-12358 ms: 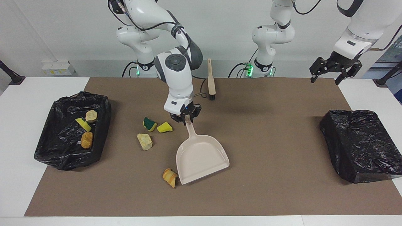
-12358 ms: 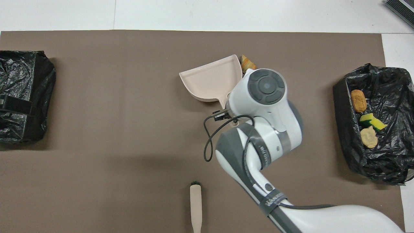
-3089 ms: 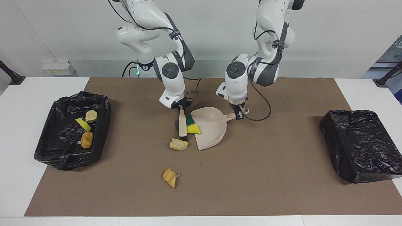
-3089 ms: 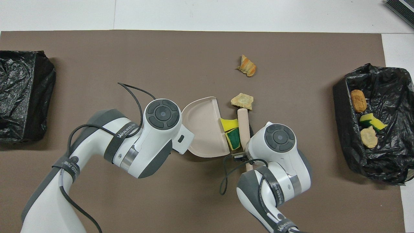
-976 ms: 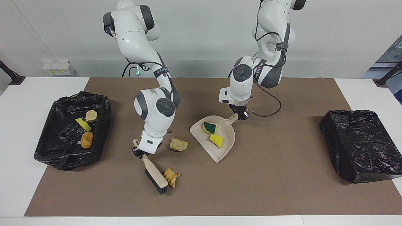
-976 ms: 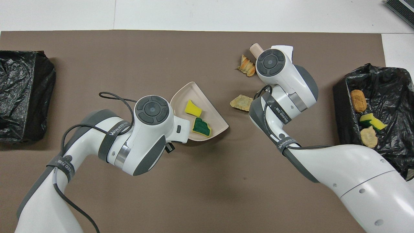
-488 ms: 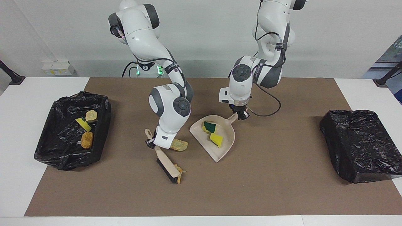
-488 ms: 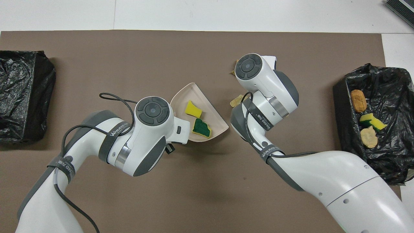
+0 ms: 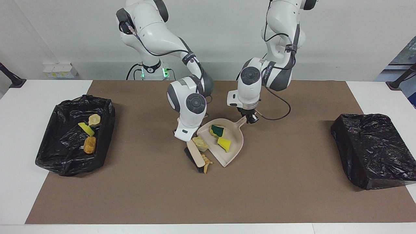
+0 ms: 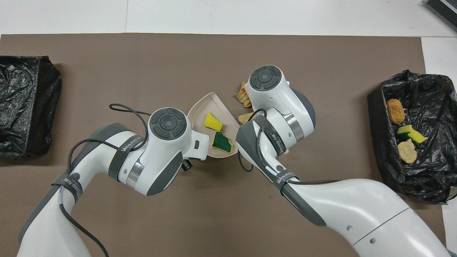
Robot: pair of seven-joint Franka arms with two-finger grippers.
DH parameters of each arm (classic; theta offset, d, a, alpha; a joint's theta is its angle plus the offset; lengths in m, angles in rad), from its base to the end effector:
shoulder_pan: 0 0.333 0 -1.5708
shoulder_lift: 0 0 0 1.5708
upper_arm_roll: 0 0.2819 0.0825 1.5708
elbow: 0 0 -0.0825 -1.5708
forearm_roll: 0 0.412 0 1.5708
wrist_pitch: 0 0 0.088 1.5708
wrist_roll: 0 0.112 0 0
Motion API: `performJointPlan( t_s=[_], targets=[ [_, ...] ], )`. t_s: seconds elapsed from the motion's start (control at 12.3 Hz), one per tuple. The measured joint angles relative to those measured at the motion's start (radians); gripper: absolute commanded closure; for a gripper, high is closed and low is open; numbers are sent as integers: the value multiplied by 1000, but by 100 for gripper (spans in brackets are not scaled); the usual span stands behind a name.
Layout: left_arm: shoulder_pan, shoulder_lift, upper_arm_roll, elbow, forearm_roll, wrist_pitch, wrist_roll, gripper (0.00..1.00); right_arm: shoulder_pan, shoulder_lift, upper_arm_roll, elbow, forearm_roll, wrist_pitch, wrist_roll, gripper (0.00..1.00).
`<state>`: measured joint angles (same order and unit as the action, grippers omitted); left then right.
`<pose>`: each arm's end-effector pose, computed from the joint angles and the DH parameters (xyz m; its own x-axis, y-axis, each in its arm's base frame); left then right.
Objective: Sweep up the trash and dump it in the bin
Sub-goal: 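Push the bread pieces into the dustpan with the right gripper's brush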
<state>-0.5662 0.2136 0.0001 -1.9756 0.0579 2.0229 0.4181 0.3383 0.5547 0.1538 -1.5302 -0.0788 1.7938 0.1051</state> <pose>0.5018 -0.3146 0.2944 0.5190 -0.8375 -0.1710 -0.8475 -0.5302 0.0243 0.5989 0.3016 0.2693 0.8836 0.3753 -0.2799 0.3956 -0.9183 0.0175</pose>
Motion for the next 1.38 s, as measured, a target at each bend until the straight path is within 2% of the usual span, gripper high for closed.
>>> performJointPlan(
  t_s=[0.33,0.57,0.81,1.06,1.38],
  targets=[
    [1,-3,5,-2,1,1,48,100,-2,-10,109,-10,113,-2,-2,100],
    [20,-3,14,-3,1,3,185,100,-7,-29,115,-12,225,-5,-2,100],
    [28,-3,14,-3,1,18,254,100,-37,-42,114,-14,230,-58,-2,100],
    [30,-3,14,-3,1,24,307,100,-114,-62,113,-18,230,-138,-2,100],
    [35,-3,15,-3,1,25,356,100,-161,-105,112,-51,227,-155,-2,100]
  ],
)
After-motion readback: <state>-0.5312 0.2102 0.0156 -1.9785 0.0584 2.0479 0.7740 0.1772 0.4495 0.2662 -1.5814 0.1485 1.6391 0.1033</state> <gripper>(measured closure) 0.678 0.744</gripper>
